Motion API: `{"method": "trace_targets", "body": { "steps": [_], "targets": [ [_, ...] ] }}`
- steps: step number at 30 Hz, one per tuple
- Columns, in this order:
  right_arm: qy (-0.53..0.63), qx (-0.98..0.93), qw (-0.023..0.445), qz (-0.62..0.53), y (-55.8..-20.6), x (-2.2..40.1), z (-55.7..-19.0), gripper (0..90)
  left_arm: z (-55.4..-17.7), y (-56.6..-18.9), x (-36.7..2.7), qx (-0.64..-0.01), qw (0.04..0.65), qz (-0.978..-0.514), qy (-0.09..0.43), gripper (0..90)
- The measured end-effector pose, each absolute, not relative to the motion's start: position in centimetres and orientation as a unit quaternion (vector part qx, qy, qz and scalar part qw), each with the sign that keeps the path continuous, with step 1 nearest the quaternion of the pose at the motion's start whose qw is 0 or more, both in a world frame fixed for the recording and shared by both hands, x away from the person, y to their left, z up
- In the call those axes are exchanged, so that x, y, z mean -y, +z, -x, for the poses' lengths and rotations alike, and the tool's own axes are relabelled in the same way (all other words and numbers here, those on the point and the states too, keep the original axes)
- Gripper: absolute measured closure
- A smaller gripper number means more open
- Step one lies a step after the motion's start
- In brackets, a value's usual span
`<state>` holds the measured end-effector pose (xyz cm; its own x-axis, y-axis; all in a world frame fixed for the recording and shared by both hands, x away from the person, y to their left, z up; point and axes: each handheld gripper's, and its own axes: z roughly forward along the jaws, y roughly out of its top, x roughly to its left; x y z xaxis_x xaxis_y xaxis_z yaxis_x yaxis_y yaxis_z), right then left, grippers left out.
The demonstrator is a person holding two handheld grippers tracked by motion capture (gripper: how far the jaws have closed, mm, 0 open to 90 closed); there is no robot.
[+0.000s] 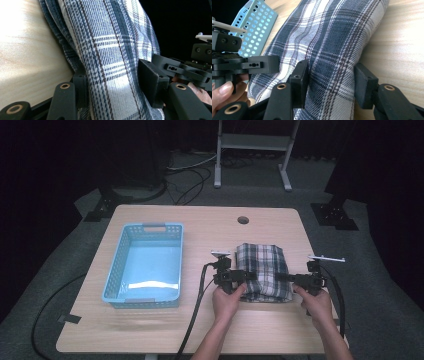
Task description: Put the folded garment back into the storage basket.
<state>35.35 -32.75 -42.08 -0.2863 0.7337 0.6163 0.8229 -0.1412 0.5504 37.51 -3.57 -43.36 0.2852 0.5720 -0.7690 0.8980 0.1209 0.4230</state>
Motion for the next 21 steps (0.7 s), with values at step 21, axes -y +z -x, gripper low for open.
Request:
{"method": "trace_targets", "body": {
  "steps": [21],
  "targets": [
    [-0.482, 0.657, 0.016, 0.579, -38.9, 32.3, -33.2, 52.8, -36.4, -40.9, 3.3, -0.546, 0.507, -0.646, -0.166, 47.2]
  ]
}}
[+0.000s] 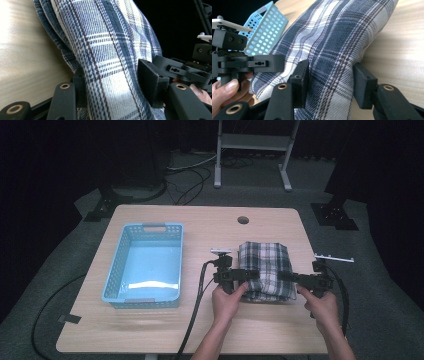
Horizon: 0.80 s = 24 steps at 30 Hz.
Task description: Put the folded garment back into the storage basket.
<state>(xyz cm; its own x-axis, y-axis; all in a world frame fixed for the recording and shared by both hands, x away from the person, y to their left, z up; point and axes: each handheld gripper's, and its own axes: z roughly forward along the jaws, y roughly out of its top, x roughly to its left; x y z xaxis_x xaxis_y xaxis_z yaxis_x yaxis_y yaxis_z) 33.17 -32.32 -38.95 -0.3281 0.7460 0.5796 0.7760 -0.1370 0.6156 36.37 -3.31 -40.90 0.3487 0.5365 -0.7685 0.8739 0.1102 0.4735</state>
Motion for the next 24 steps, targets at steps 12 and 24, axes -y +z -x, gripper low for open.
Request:
{"method": "trace_targets", "body": {
  "steps": [12, 24],
  "targets": [
    [-0.498, 0.659, 0.005, 0.564, -36.7, 31.2, -32.3, 52.7, -35.4, -38.6, 2.0, -0.529, 0.526, -0.65, -0.146, 47.1],
    [-0.511, 0.66, 0.004, 0.55, -35.2, 29.9, -31.9, 52.8, -35.0, -36.8, 0.4, -0.519, 0.542, -0.646, -0.139, 47.1]
  ]
}}
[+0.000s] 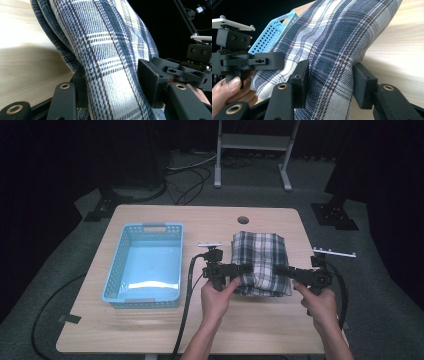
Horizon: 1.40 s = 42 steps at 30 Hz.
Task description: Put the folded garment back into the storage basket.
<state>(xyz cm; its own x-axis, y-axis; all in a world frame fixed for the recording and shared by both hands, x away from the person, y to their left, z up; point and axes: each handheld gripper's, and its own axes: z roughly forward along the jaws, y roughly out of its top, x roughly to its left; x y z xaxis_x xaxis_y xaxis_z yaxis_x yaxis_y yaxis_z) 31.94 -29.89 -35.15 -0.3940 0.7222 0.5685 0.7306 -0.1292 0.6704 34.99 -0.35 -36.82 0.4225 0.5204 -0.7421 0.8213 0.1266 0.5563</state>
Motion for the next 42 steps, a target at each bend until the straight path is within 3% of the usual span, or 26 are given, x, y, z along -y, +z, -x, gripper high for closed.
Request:
{"method": "trace_targets", "body": {
  "steps": [42],
  "targets": [
    [-0.538, 0.668, 0.009, 0.515, -31.7, 26.4, -32.0, 52.7, -34.6, -33.2, -3.8, -0.505, 0.569, -0.639, -0.114, 47.2]
  ]
}}
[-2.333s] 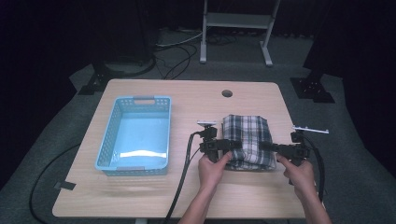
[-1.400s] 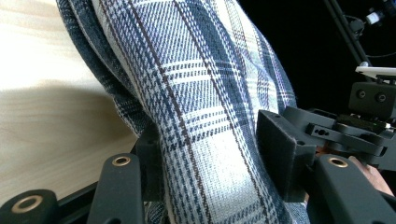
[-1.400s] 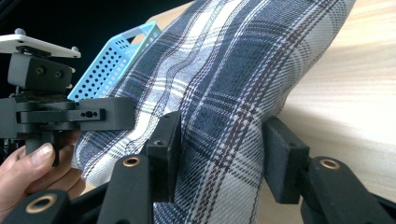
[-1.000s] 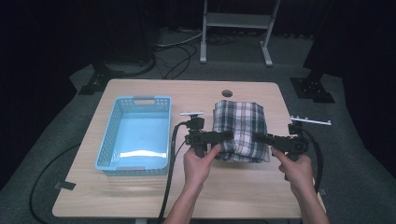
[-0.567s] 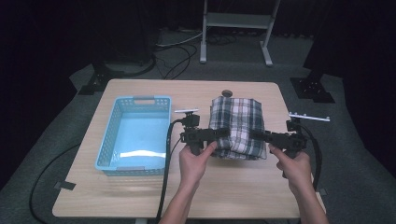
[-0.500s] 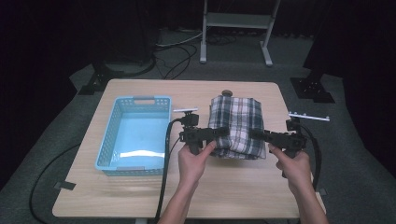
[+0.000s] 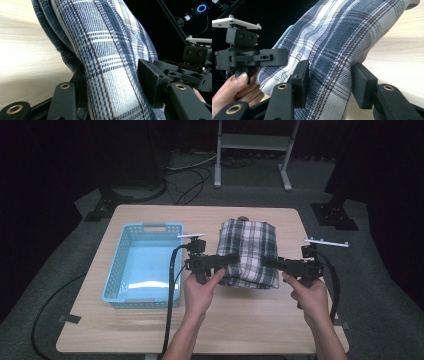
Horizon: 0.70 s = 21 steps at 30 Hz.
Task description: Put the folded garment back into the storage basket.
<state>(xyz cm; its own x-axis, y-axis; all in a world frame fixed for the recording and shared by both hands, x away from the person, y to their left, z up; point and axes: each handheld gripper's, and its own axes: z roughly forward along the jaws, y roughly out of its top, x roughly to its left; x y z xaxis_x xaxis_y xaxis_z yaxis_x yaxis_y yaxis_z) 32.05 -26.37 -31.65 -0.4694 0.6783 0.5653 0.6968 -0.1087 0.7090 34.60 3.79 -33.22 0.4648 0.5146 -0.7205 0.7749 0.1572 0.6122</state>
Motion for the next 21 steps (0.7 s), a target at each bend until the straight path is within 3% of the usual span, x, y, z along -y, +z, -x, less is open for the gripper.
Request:
{"method": "trace_targets", "body": {
  "steps": [21],
  "targets": [
    [-0.536, 0.678, 0.016, 0.503, -31.2, 24.0, -32.6, 52.7, -34.5, -32.9, -6.3, -0.508, 0.575, -0.632, -0.109, 47.2]
  ]
}}
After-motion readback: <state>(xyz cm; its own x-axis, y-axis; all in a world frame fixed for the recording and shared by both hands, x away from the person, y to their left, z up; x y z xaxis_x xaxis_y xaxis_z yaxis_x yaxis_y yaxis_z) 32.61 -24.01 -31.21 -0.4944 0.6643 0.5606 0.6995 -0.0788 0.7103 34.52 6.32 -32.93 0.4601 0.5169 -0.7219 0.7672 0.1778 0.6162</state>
